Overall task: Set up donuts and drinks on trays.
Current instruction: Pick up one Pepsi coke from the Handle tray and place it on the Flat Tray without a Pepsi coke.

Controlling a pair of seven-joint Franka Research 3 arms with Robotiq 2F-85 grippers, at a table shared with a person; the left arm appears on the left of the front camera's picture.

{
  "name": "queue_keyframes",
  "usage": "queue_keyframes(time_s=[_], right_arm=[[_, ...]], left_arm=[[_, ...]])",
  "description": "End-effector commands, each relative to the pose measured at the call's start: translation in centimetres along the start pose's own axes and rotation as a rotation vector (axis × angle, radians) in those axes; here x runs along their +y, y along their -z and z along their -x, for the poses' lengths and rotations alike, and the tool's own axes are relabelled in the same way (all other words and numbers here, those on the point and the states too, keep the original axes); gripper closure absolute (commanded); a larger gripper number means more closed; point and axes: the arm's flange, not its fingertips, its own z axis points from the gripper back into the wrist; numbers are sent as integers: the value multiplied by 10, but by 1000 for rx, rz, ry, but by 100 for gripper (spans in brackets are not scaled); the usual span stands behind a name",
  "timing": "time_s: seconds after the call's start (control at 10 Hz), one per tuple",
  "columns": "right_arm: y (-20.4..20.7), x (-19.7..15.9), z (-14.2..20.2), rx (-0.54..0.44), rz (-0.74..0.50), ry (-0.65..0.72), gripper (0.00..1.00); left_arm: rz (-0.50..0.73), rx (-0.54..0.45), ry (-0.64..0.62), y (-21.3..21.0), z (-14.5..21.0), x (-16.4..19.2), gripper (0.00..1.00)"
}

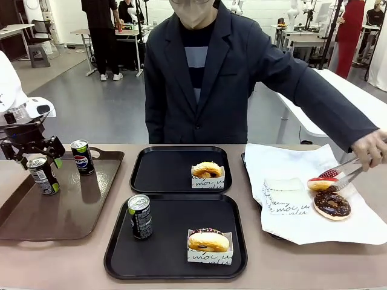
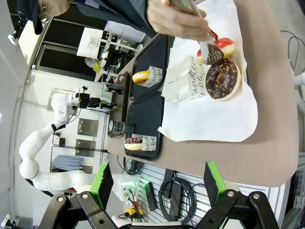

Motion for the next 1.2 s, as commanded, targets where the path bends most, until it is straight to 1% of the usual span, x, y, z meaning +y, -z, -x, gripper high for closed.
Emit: queue_keyframes(time_s=[0.0, 0.3, 0.4, 0.5, 0.6, 0.7, 0.9, 1.0, 1.1], right_arm=[[0, 1, -4, -19, -32, -14, 0], [0, 1, -4, -19, -32, -14, 0], [0, 1, -4, -19, -32, -14, 0], [0, 1, -4, -19, -32, -14, 0], [0, 1, -4, -19, -32, -14, 0], [0, 1, -4, -19, -32, -14, 0], [0, 1, -4, -19, -32, -14, 0], [0, 1, -4, -19, -32, -14, 0], [0, 1, -4, -19, -32, -14, 0]], left_arm=[[-39, 7, -23, 9, -4, 2, 0], [-40, 6, -23, 15, -5, 5, 0], [-36, 1, -21, 15, -6, 5, 18], [-34, -3, -16, 13, -7, 6, 55], [-33, 1, -18, 11, -8, 6, 74], [-33, 7, -22, 10, -8, 6, 100], [-37, 11, -50, 9, -7, 7, 100], [-38, 15, -58, 5, -7, 7, 92], [-36, 15, -58, -2, -6, 5, 100]])
